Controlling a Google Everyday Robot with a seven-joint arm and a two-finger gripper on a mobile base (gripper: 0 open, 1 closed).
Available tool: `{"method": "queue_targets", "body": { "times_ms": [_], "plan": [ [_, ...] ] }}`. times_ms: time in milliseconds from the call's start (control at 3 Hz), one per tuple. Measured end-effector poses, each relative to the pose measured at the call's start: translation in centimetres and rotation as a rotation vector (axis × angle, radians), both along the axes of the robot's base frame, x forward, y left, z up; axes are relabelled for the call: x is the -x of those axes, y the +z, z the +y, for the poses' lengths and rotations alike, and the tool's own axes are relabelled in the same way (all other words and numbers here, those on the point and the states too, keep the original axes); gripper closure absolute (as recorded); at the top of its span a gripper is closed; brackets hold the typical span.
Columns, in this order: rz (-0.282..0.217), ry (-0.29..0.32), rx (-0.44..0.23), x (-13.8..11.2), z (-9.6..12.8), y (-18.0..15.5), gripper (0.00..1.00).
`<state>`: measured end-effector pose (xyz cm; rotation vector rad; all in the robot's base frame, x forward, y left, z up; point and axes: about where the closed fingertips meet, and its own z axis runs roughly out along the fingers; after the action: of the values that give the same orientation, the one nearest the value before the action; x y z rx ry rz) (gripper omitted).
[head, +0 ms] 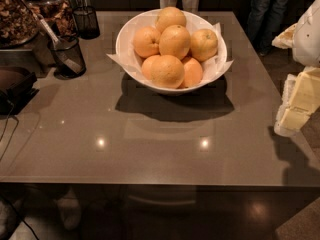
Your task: Pick orange from white bowl
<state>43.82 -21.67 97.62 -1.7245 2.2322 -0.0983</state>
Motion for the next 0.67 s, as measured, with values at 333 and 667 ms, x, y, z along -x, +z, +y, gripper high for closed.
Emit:
{"method": "queue_targets", "body": {
  "times_ms": [333, 667],
  "plan": [
    [-0.002, -0.01, 0.001, -0.1, 0.0, 0.3, 0.0],
    [0.01, -0.069, 0.0, -1.8, 0.7, 1.0, 0.0]
  ]
}}
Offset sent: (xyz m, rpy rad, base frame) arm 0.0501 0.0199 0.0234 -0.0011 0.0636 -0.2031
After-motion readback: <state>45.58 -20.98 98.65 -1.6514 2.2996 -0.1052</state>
